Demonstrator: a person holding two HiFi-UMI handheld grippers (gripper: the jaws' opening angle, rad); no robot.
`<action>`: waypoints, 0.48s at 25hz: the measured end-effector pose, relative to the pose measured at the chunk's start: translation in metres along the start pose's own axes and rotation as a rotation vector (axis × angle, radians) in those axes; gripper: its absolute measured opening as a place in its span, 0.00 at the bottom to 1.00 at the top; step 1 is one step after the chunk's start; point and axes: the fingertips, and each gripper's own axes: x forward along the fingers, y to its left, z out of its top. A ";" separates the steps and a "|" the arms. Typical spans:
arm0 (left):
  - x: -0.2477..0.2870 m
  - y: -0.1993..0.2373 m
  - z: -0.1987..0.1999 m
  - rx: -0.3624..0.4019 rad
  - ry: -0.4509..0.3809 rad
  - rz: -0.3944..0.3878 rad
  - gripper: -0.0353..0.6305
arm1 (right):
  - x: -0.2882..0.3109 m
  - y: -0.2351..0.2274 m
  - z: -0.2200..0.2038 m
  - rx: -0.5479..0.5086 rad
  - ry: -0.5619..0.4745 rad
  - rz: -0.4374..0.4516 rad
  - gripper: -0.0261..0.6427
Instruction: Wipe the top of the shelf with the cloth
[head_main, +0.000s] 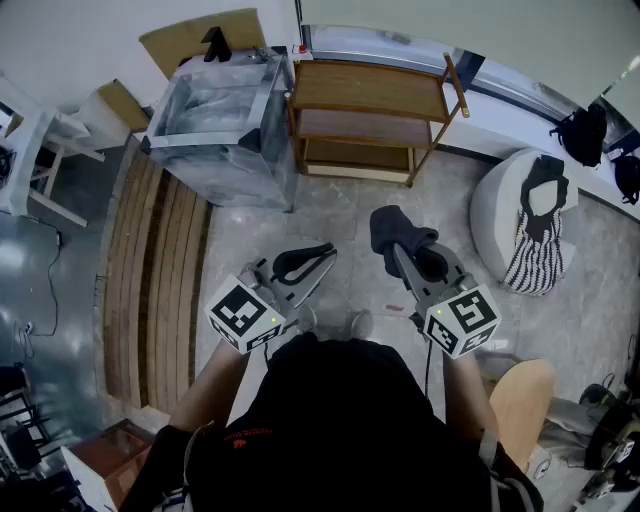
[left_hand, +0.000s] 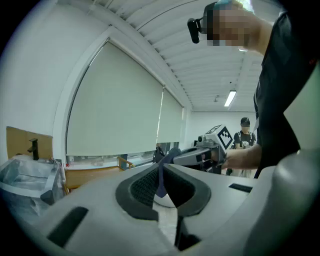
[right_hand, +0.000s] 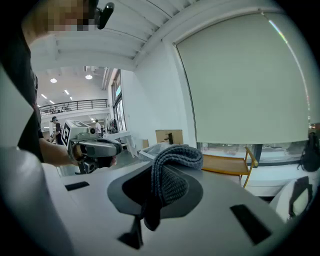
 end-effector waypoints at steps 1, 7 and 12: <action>0.003 -0.001 -0.001 -0.001 0.003 -0.001 0.11 | -0.001 -0.003 -0.002 0.001 0.001 0.001 0.08; 0.021 -0.005 -0.003 -0.003 0.009 0.003 0.11 | -0.007 -0.022 -0.006 0.012 0.005 0.007 0.08; 0.041 -0.011 -0.005 -0.002 0.015 0.027 0.11 | -0.016 -0.041 -0.008 0.027 -0.011 0.032 0.08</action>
